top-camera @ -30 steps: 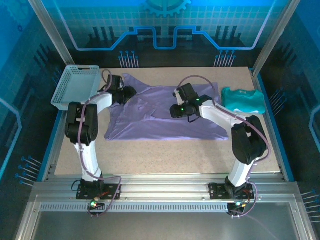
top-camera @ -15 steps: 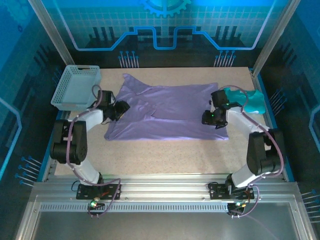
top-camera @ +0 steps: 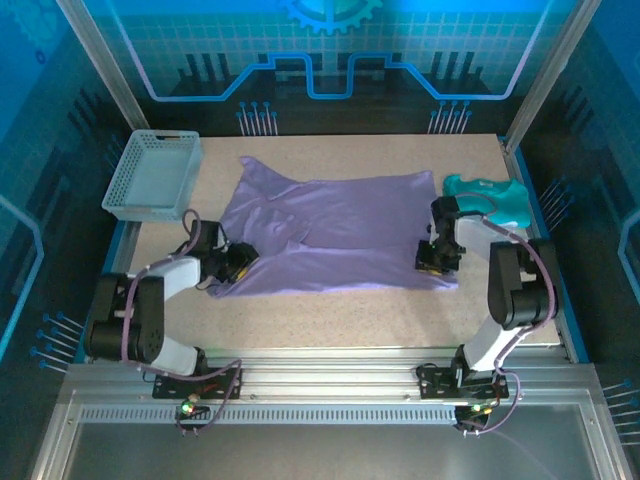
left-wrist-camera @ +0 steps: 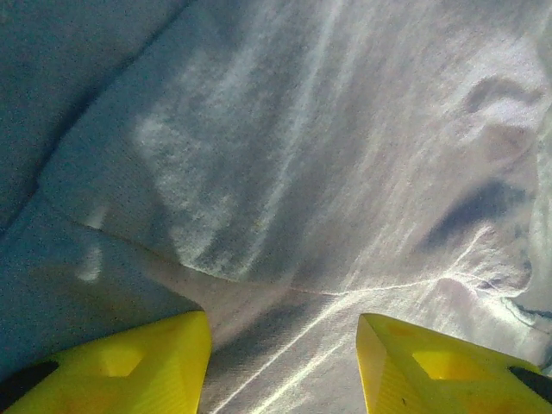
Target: Fold the inside-out t-shirt
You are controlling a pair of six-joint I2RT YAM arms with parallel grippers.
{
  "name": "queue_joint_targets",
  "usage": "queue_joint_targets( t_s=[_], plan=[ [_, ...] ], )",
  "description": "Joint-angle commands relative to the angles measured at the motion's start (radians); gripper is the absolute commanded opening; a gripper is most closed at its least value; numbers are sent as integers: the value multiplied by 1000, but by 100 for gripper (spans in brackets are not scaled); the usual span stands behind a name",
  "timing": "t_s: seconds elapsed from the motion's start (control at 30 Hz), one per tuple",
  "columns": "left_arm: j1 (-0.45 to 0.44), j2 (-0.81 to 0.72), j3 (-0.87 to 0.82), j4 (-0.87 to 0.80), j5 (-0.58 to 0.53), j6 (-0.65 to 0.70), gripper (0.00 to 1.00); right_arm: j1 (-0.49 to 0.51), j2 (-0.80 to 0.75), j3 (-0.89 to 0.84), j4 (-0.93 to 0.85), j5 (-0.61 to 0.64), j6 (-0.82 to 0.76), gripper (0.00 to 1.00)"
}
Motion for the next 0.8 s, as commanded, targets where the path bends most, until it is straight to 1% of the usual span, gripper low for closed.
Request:
queue_joint_targets(
  t_s=[0.0,0.07,0.13,0.2,0.23,0.27,0.33,0.4,0.53,0.67,0.77],
  plan=[
    [0,-143,-114,-176,-9,-7,50,-3,-82,-134,-101,-25,68,30],
    [0,-266,-140,-214,-31,-26,51,13,-185,-157,-89,-44,99,31],
    [0,-344,-109,-230,-77,-26,52,36,-290,-135,-60,-24,103,37],
    [2,-352,-48,-218,-130,-18,53,39,-354,-99,6,-3,89,45],
    [5,-332,-9,-195,-143,-9,53,36,-367,-76,56,15,86,50],
    [7,-307,29,-179,-153,-2,54,32,-359,-53,100,35,86,53],
    [9,-226,125,-143,-166,8,54,10,-284,46,173,74,87,56],
    [9,-155,202,-119,-158,9,55,-20,-160,166,189,87,95,56],
    [9,-56,300,-95,-130,8,56,-51,121,445,127,115,91,52],
    [9,-19,328,-80,-133,16,56,-66,345,692,35,169,77,49],
    [9,0,337,-70,-122,16,56,-72,503,883,-69,200,73,47]
  ],
)
